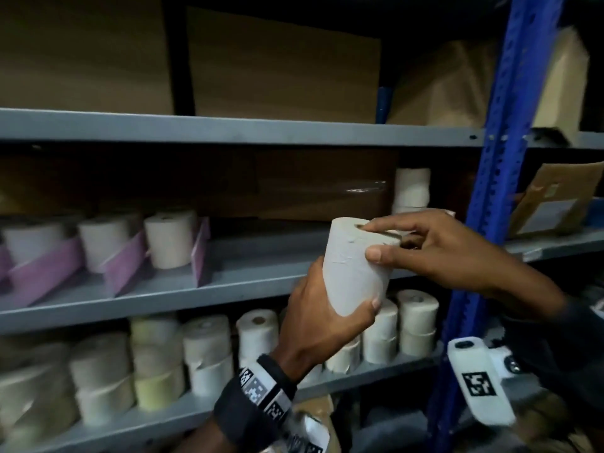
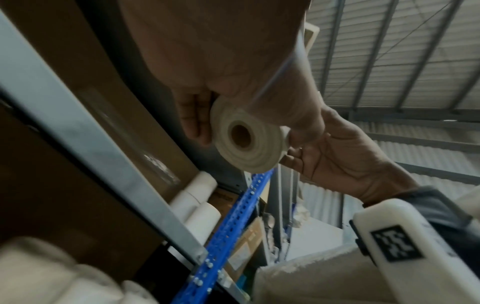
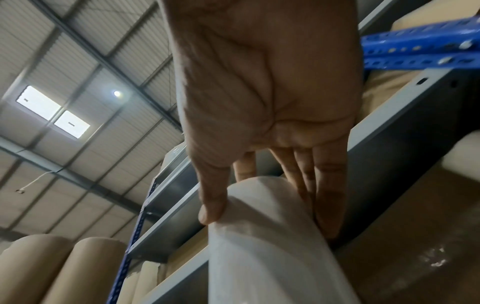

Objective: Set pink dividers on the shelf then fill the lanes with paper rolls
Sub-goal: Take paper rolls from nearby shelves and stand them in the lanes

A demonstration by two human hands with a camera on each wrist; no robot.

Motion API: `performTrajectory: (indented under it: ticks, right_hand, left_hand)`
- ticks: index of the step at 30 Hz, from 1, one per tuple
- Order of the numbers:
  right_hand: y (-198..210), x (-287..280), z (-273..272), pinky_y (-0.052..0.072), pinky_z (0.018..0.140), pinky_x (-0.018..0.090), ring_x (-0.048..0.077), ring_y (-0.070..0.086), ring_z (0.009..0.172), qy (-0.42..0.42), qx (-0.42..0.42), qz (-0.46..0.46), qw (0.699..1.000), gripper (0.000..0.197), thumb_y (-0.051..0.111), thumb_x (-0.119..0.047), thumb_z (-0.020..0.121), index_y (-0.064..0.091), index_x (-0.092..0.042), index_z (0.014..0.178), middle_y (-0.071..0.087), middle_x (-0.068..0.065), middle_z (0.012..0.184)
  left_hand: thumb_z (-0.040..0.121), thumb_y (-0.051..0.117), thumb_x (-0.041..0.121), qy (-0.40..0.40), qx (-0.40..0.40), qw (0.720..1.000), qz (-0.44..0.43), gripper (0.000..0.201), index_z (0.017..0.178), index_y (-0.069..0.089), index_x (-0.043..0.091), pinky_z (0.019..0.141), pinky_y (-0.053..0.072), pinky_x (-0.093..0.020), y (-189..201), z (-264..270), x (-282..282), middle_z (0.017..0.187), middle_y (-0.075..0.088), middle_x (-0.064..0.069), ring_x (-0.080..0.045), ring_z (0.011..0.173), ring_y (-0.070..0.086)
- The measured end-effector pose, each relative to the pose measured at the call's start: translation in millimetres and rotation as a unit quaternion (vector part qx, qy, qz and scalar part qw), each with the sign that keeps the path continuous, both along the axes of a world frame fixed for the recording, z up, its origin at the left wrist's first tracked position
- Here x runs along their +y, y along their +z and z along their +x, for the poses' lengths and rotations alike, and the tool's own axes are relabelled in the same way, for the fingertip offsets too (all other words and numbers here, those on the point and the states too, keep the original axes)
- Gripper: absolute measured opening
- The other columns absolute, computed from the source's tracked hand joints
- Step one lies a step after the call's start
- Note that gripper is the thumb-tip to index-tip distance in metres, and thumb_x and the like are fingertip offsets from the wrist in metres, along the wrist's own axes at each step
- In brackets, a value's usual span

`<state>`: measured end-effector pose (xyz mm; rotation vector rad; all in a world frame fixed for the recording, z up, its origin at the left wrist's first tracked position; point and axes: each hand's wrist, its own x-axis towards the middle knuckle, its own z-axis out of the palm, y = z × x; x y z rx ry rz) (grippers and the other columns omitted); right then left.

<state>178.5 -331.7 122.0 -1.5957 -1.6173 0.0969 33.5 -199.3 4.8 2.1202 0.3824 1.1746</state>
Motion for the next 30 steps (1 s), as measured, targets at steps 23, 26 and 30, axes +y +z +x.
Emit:
performTrajectory:
  ticks: [23, 26, 30]
  right_hand:
    - [-40.6, 129.4, -339.1, 0.049, 0.085, 0.016, -0.014, 0.058, 0.105, 0.226, -0.146, -0.102, 0.958, 0.055, 0.069, -0.072, 0.070, 0.068, -0.042, 0.117, 0.065, -0.032, 0.109]
    - [-45.5, 142.3, -393.4, 0.053, 0.088, 0.030, -0.007, 0.060, 0.105, 0.227, -0.143, -0.090, 0.959, 0.057, 0.070, -0.069, 0.071, 0.070, -0.036, 0.117, 0.066, -0.027, 0.109]
    - [-46.0, 159.7, -454.6, 0.052, 0.093, 0.029, -0.007, 0.056, 0.112, 0.212, -0.157, -0.071, 0.962, 0.065, 0.063, -0.078, 0.067, 0.065, -0.040, 0.121, 0.066, -0.023, 0.117]
  left_hand:
    - [0.075, 0.078, 0.050, 0.151, -0.049, 0.987, -0.025, 0.068, 0.136, 0.054, 0.033, 0.084, 0.059, -0.041, -77.3, -385.0, 48.9, 0.124, 0.070, 0.010, -0.012, 0.112, 0.069]
    - [0.077, 0.079, 0.049, 0.154, -0.069, 0.985, -0.020, 0.073, 0.141, 0.053, 0.024, 0.082, 0.059, -0.045, -81.2, -435.7, 63.8, 0.126, 0.070, 0.007, -0.016, 0.112, 0.070]
    - [0.082, 0.077, 0.045, 0.166, -0.108, 0.980, -0.010, 0.073, 0.145, 0.049, 0.023, 0.084, 0.060, -0.036, -86.1, -493.9, 77.1, 0.131, 0.066, 0.010, -0.016, 0.115, 0.068]
